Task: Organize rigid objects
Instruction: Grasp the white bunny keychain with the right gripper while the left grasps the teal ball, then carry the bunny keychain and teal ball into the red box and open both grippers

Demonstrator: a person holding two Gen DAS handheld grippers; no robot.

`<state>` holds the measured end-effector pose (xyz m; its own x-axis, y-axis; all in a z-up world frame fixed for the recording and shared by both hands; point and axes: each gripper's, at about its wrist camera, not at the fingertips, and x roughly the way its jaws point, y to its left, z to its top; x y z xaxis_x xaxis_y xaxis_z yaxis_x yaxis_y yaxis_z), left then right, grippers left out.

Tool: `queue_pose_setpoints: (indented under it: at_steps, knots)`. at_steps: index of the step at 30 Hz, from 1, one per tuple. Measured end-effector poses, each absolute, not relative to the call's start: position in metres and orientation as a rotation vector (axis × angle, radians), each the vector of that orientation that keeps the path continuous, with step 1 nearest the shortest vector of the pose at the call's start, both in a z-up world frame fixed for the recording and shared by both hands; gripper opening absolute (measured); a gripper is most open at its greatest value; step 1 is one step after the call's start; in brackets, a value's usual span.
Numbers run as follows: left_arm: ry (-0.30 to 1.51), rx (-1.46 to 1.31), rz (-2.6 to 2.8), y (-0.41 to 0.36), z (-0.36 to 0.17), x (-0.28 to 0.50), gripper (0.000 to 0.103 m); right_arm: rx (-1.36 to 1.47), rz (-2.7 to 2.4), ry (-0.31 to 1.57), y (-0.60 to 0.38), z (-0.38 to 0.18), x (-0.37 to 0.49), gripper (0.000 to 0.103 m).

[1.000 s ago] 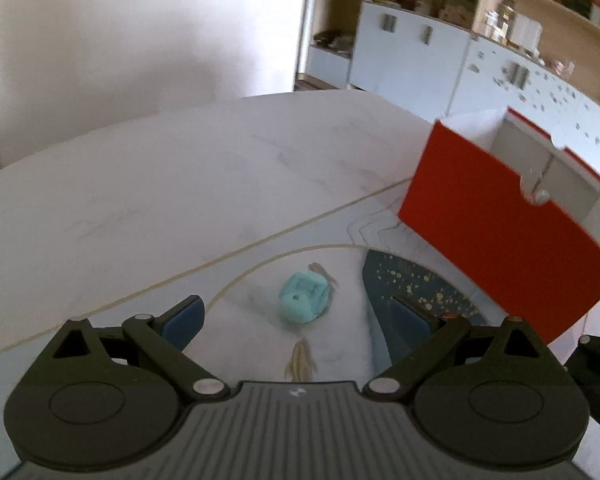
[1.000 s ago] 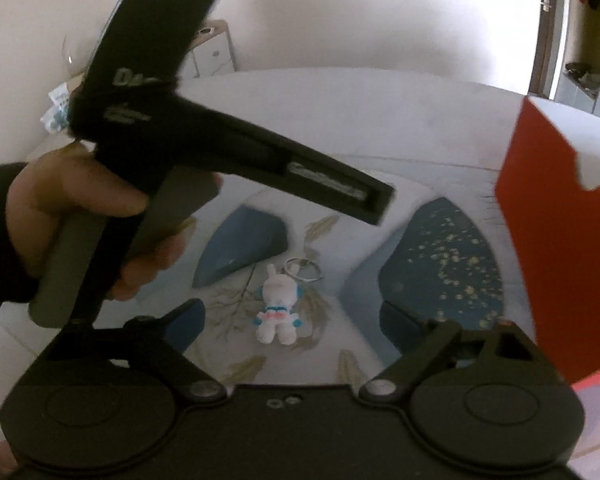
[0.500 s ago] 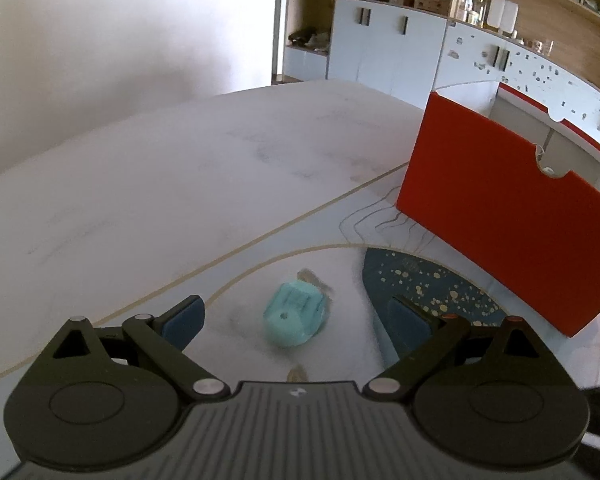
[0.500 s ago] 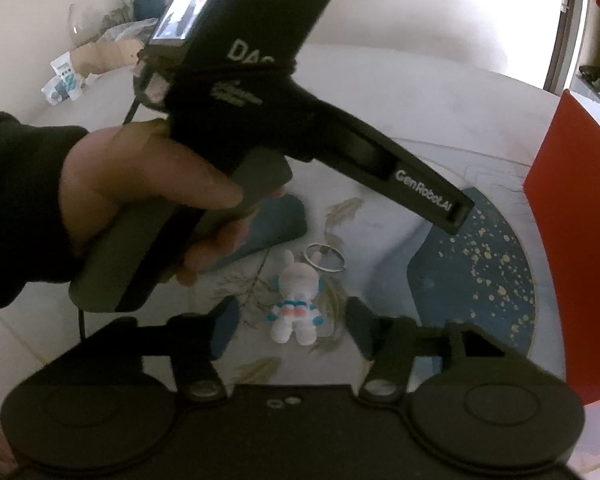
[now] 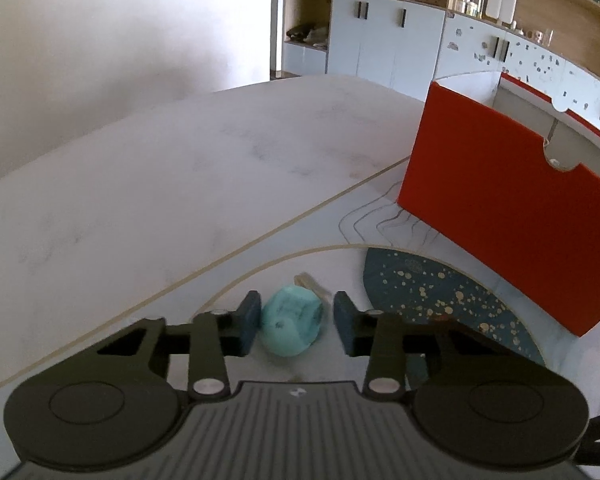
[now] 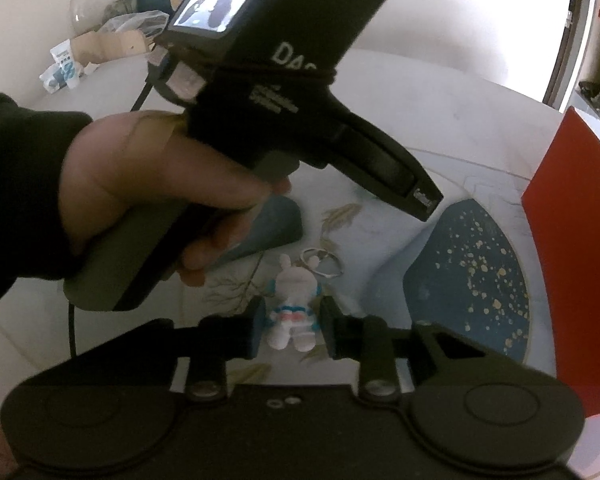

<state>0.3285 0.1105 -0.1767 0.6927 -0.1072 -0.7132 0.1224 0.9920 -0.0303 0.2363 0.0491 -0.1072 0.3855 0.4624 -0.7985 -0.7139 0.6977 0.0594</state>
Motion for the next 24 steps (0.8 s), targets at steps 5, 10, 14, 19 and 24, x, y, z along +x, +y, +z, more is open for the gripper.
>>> queue_pose_setpoints:
  at_steps: [5,10,14,19,24]
  knots:
    - [0.802,0.015,-0.132,0.111,-0.175,0.327,0.032,-0.285,0.760,0.907,0.043,-0.105,0.240,0.028]
    - [0.817,0.000,-0.113,0.113,-0.173,0.325,0.032,-0.211,0.735,0.923,0.022,-0.095,0.241,0.028]
    - [0.821,-0.019,-0.105,0.116,-0.167,0.319,0.031,-0.149,0.710,0.917,0.002,-0.082,0.243,0.028]
    - [0.838,-0.014,-0.073,0.113,-0.157,0.306,0.031,-0.067,0.682,0.914,-0.022,-0.064,0.243,0.028]
    - [0.848,-0.041,-0.069,0.110,-0.144,0.291,0.031,-0.012,0.669,0.882,-0.045,-0.042,0.241,0.028]
